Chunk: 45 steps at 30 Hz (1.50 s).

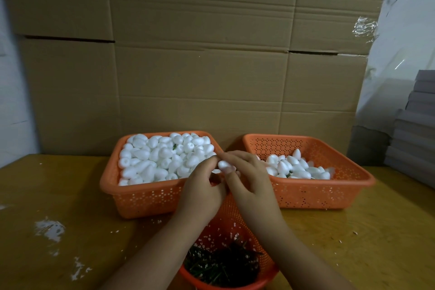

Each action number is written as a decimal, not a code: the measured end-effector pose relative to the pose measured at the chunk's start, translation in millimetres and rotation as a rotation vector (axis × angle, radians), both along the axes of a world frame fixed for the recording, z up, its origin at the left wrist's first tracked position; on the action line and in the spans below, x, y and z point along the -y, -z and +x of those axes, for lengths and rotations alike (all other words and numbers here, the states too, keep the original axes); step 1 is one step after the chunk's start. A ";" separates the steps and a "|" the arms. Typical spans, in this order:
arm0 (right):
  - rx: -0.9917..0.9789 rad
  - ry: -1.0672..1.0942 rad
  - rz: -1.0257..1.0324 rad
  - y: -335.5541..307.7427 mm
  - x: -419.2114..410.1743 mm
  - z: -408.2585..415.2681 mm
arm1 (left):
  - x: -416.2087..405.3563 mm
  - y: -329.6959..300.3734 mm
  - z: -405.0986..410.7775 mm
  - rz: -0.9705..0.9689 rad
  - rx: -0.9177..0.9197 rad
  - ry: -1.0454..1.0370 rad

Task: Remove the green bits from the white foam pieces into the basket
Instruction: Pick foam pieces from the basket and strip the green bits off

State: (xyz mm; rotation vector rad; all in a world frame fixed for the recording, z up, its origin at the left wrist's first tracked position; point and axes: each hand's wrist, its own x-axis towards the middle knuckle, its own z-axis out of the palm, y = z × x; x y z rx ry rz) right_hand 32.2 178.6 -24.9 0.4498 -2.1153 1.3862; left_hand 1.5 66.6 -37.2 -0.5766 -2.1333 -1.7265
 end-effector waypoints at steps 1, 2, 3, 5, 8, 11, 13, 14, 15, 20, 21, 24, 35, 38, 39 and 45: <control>-0.001 -0.004 -0.001 1.0 0.4 -0.1 | 0.4 0.3 -0.3 -0.006 -0.002 -0.008; 0.014 -0.012 -0.033 1.1 0.4 -0.2 | 0.6 0.6 -0.2 -0.010 -0.006 -0.014; 0.048 -0.019 -0.080 0.9 -0.3 -0.2 | 0.5 0.4 0.7 -0.011 -0.015 -0.018; 0.145 -0.045 -0.180 -0.5 -1.7 -0.3 | 0.6 0.3 2.3 -0.009 -0.049 -0.033; 0.237 -0.109 -0.277 -3.2 -3.5 -1.5 | 1.8 -0.8 3.4 -0.021 -0.101 -0.072; 0.272 -0.136 -0.325 -7.3 -5.6 -1.3 | 2.1 -2.7 4.6 -0.058 -0.138 -0.096; 0.301 -0.167 -0.360 -10.9 -8.6 -1.4 | 2.0 -5.4 6.9 -0.101 -0.165 -0.114; 0.314 -0.182 -0.374 -12.7 -10.1 -1.2 | 2.1 -6.8 8.0 -0.126 -0.178 -0.121; 0.322 -0.185 -0.384 -14.3 -12.0 -1.0 | 2.0 -8.0 8.9 -0.152 -0.190 -0.125; 0.354 -0.146 -0.418 -17.3 -16.4 -2.6 | 1.7 -10.2 12.0 -0.268 -0.214 -0.140; 0.373 -0.152 -0.410 -17.6 -16.9 -2.5 | 2.0 -10.5 12.1 -0.290 -0.221 -0.148; 0.416 -0.178 -0.369 -20.8 -19.5 -2.2 | 4.3 -11.8 11.7 -0.322 -0.213 -0.157; 0.177 0.535 -0.266 -24.1 -79.8 -20.1 | 47.4 -35.8 -3.3 -0.600 -0.246 -0.496; 0.137 0.554 -0.145 -21.1 -77.6 -20.7 | 68.0 -32.9 -16.3 -0.619 -0.037 -0.497; 0.126 0.516 -0.114 -19.8 -73.5 -20.8 | 72.9 -31.6 -19.6 -0.656 0.024 -0.484; 0.168 0.134 0.227 -10.1 -33.1 -9.3 | 76.0 -25.5 -20.8 -1.007 0.189 -0.370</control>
